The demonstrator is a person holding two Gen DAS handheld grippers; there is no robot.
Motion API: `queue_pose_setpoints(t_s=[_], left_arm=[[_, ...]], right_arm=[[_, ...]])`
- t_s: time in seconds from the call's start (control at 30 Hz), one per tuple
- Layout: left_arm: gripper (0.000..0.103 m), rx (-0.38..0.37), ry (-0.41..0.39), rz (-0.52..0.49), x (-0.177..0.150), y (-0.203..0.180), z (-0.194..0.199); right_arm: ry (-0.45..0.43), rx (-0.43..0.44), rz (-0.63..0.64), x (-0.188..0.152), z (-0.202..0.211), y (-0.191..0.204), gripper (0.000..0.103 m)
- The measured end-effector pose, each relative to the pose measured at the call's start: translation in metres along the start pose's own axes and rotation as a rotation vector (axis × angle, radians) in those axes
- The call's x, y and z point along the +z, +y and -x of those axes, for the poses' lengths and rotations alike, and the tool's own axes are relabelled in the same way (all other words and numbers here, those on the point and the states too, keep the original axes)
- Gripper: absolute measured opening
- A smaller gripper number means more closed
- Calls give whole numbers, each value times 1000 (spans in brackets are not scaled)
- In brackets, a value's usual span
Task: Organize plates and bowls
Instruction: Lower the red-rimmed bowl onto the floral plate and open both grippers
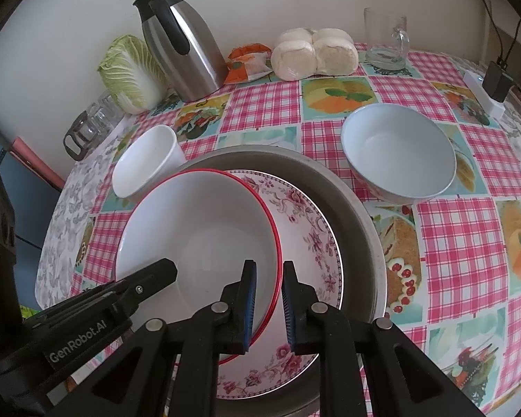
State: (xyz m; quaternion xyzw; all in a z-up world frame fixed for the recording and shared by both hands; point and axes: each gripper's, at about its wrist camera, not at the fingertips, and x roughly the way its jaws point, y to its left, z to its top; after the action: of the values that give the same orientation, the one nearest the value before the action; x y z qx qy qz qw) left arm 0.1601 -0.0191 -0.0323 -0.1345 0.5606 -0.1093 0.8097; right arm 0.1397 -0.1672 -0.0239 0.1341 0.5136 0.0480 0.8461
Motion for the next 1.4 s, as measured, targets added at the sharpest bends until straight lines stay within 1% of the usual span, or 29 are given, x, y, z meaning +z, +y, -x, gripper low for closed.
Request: queue_pose_setpoints(t_s=[0.4,0.63,0.97,1.0,1.1,1.17,1.23,1.4], left_arm=[[16,-16,-3,17,1,0,2],[16,-23,0,30,0,2,2],[16,-33,-7,49,0,4,5],[18,-29,-7,52,0,5,5],[21,-16,-12,61,0,6,6],[26,-7,-13,72,1,8,7],[35,-3,-18,74,2,9,9],[44,2,-32,70,3,10,14]], right_arm=[[2,18,-16,0,-2,-4,18],[3,26,-21,0,-2,-4,21],[4,31,-26,0,-2,-4,21],[4,31,-26,0,-2,-4,21],[7,27,-25,1,-3,-5,21],[10,19,-24,1,-3,-5,21],[12,17,-23,1,-2,-6,22],[9,2,-12,1,0,-5,25]])
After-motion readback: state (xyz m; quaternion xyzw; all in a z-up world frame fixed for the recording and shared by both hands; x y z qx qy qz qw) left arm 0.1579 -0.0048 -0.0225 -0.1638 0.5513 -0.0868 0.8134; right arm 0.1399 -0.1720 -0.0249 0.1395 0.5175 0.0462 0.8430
